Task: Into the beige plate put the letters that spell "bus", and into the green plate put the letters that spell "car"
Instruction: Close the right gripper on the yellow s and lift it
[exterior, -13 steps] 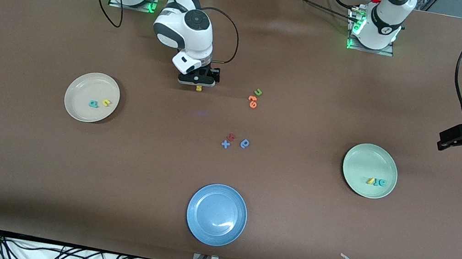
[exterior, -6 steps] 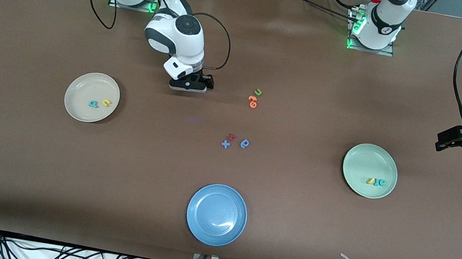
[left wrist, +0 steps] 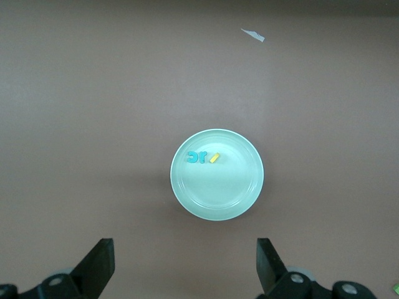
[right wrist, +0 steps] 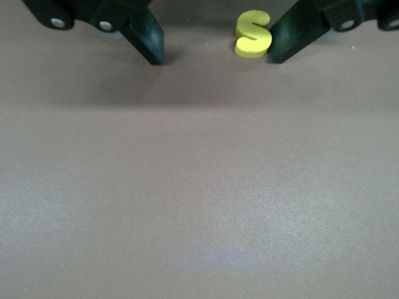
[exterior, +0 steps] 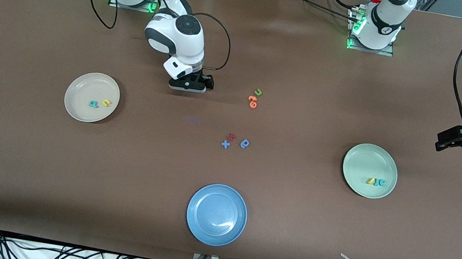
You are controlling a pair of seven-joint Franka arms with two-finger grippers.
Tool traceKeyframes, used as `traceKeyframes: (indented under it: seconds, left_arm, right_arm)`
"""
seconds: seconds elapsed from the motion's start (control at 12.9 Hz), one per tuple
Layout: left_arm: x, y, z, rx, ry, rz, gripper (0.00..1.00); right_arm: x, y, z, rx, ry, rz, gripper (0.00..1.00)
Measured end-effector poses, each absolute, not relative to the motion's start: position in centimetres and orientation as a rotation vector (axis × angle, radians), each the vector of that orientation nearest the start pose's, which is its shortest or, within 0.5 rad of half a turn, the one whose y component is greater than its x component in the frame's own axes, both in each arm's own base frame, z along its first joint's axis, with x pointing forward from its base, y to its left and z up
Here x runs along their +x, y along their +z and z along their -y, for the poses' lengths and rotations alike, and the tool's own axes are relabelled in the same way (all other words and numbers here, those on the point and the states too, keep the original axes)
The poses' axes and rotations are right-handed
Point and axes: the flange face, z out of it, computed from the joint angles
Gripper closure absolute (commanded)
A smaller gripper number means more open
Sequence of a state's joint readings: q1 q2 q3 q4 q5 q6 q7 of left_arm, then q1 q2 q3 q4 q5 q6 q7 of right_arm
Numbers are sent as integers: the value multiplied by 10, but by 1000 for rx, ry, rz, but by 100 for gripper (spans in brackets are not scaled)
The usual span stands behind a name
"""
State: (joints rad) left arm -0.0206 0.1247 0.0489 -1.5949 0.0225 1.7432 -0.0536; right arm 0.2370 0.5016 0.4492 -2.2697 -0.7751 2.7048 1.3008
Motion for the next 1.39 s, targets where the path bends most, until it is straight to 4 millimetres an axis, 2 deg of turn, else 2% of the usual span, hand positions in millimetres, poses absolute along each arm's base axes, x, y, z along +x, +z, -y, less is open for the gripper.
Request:
traceKeyframes:
  seconds: [0.46, 0.54, 0.7, 1.01, 1.08, 1.32, 1.39]
  left_arm:
    - [603, 556, -18, -3111, -38, 121, 0]
    - [603, 556, -18, -3111, -38, 121, 0]
    - [603, 556, -18, -3111, -38, 121, 0]
    - [603, 556, -17, -3111, -38, 121, 0]
    - [603, 556, -17, -3111, -38, 121, 0]
    - [603, 556, -17, -3111, -38, 121, 0]
    - [603, 556, -17, -3111, -38, 121, 0]
  right_arm:
    - [380, 157, -360, -3158, -199, 48, 20]
    - [380, 157, -360, -3158, -199, 47, 26]
    - [380, 158, -361, -3157, -200, 47, 30]
    - [375, 159, -366, -3149, -198, 35, 30]
    - [374, 160, -368, -3147, -197, 32, 35]
    - [371, 161, -371, -3142, -197, 31, 40]
    - [371, 161, -372, -3142, -197, 33, 46]
